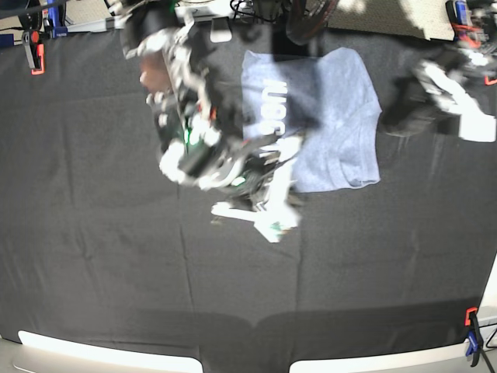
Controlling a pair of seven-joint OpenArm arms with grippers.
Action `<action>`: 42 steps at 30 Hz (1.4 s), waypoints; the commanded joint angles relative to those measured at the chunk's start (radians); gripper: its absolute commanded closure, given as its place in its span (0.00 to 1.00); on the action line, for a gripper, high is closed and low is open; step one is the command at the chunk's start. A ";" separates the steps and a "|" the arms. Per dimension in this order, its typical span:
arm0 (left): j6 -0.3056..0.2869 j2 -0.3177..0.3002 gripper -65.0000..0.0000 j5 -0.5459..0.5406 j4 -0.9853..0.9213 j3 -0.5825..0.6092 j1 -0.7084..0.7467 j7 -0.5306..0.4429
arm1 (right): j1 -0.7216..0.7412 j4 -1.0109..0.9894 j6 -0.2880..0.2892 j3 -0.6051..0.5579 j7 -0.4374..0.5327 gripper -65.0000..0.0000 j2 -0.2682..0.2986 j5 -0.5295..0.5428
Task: Layout the t-shirt on the table in an organized manner, then fold the t-shirt properly
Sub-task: 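Grasp the folded bundle with both grippers and lift it across the table, then fold the bundle over once more with both grippers and release it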
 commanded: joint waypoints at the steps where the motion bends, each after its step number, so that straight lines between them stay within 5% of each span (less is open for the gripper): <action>1: -0.009 -0.003 1.00 -0.013 0.018 0.028 0.002 -0.003 | 0.052 -0.019 0.001 0.002 0.034 1.00 -0.012 0.018; 7: -0.009 -0.005 1.00 0.082 0.018 0.224 0.045 0.077 | 0.187 -0.250 0.002 0.002 0.030 1.00 -0.011 -0.011; 10: -0.009 -0.007 1.00 0.240 0.016 0.269 0.058 0.072 | 0.226 -0.330 0.002 0.002 0.018 1.00 -0.011 -0.008; 16: -0.009 -0.024 1.00 0.574 -0.058 0.278 0.054 -0.166 | 0.216 -0.364 0.004 0.001 -0.014 1.00 0.027 -0.005; 20: -0.009 -0.079 1.00 0.678 -0.184 0.278 0.011 -0.279 | 0.204 -0.363 0.003 0.001 -0.029 1.00 0.090 -0.001; 28: -0.009 -0.143 1.00 0.695 -0.430 0.278 -0.178 -0.320 | 0.132 -0.315 0.003 0.001 -0.045 1.00 0.147 0.047; 34: 0.003 -0.156 1.00 0.821 -0.533 0.278 -0.307 -0.387 | 0.030 -0.167 0.004 0.002 -0.043 1.00 0.149 0.045; 42: 0.005 -0.304 1.00 0.577 -0.509 0.277 -0.291 -0.277 | -0.003 -0.090 -0.032 0.059 -0.055 1.00 0.151 -0.004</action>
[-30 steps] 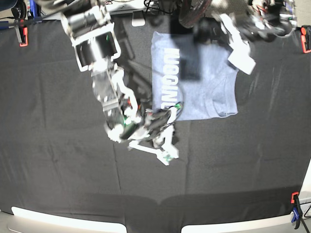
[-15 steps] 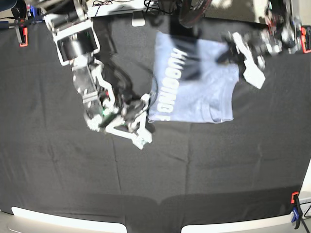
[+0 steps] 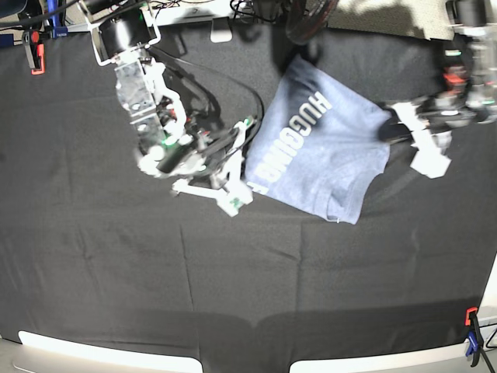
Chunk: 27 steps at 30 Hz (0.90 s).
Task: Layout the t-shirt on the table in an organized manner, then fold the t-shirt properly
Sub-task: 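Fold the bundle over once more with both grippers and release it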
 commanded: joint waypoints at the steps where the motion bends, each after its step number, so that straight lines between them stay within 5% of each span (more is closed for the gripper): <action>1: 0.000 -0.034 1.00 -0.020 0.026 -0.006 0.009 0.011 | 0.028 0.021 -0.009 0.023 0.029 1.00 0.002 0.003; 7: 0.001 -0.042 1.00 -0.074 0.142 -0.010 0.108 0.032 | 0.085 0.000 -0.013 0.058 0.088 1.00 -0.005 0.003; 16: 0.000 0.130 1.00 -0.060 0.183 -0.010 0.175 0.020 | 0.111 -0.139 -0.009 0.003 0.103 1.00 -0.048 0.003; 21: 0.007 0.185 1.00 0.167 0.182 -0.010 0.161 -0.123 | 0.049 -0.124 -0.004 -0.032 0.103 1.00 -0.071 0.004; 27: 0.083 0.148 1.00 0.304 0.136 -0.012 0.099 -0.317 | -0.093 0.005 -0.005 -0.074 0.134 1.00 -0.071 0.003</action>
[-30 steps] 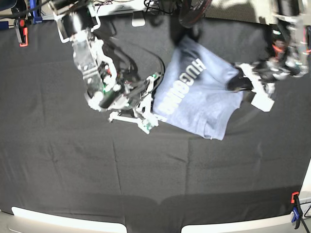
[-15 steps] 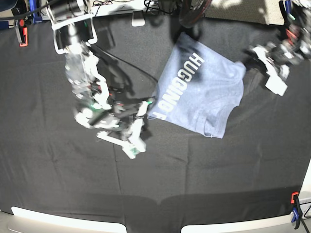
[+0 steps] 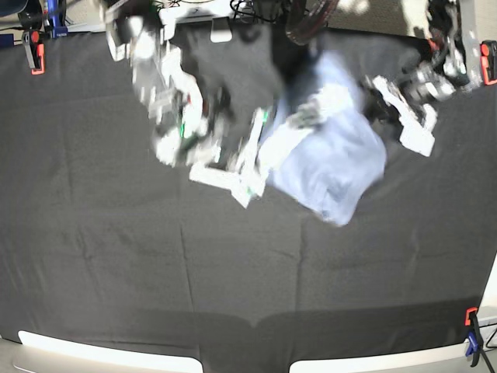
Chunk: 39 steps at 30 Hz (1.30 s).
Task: Layout the t-shirt on the table in an organized manner, then fold the t-shirt properly
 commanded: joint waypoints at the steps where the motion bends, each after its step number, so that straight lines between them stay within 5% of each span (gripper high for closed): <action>1: 0.010 -0.027 1.00 0.005 -0.005 -0.006 -0.028 -0.026 | -0.012 0.043 0.011 -0.002 0.016 1.00 -0.008 0.025; 12: 0.010 -0.098 1.00 -0.006 -0.117 -0.006 -0.209 -0.052 | -0.169 0.175 0.003 0.006 0.019 1.00 -0.008 0.024; 18: 0.055 -0.202 1.00 -0.108 0.002 -0.016 -0.160 0.065 | -0.252 0.377 -0.015 0.135 0.020 1.00 -0.009 0.022; 30: 0.089 -0.204 1.00 -0.221 0.383 -0.280 0.315 0.217 | -0.581 0.697 -0.015 0.535 -0.136 1.00 -0.009 0.121; 39: 0.086 -0.087 1.00 -0.244 0.421 -0.383 0.675 0.264 | -0.968 0.786 -0.014 0.586 -0.298 1.00 -0.009 0.158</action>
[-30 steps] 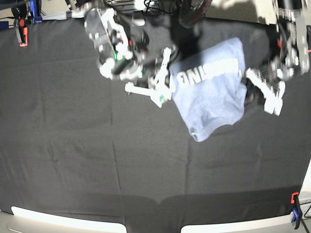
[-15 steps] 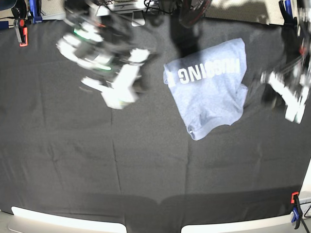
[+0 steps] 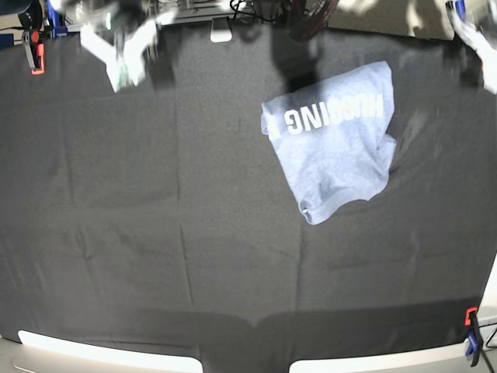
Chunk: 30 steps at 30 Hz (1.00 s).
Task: Layout the t-shirt on the table in an organized manner, then fold the t-shirt properly
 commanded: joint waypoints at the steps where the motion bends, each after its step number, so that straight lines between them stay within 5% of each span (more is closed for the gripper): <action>1: -0.006 -0.001 1.00 -0.019 -0.013 0.008 0.033 -0.006 | -0.048 0.019 0.004 -0.004 -0.001 1.00 0.002 0.016; 6: -0.114 0.004 1.00 -0.018 -0.274 0.165 0.045 -0.029 | -0.160 -0.168 0.004 -0.042 -0.004 1.00 0.003 -0.028; 12: -0.138 0.005 1.00 0.000 -0.758 0.410 -0.106 -0.215 | -0.011 -0.603 0.013 -0.058 0.010 1.00 0.034 -0.052; 20: -0.148 0.034 1.00 0.341 -1.222 0.623 -0.363 -0.715 | 0.341 -1.318 0.106 -0.058 0.293 1.00 0.151 -0.053; 23: -0.099 0.079 1.00 0.393 -1.300 0.623 -0.444 -0.801 | 0.473 -1.550 0.171 -0.058 0.417 1.00 0.184 -0.100; 26: -0.018 0.132 0.86 0.393 -1.337 0.623 -0.508 -0.800 | 0.581 -1.719 0.241 -0.058 0.552 1.00 0.196 -0.165; 30: 0.117 0.187 0.83 0.392 -1.357 0.622 -0.570 -0.801 | 0.671 -1.833 0.255 -0.058 0.741 0.96 0.187 -0.238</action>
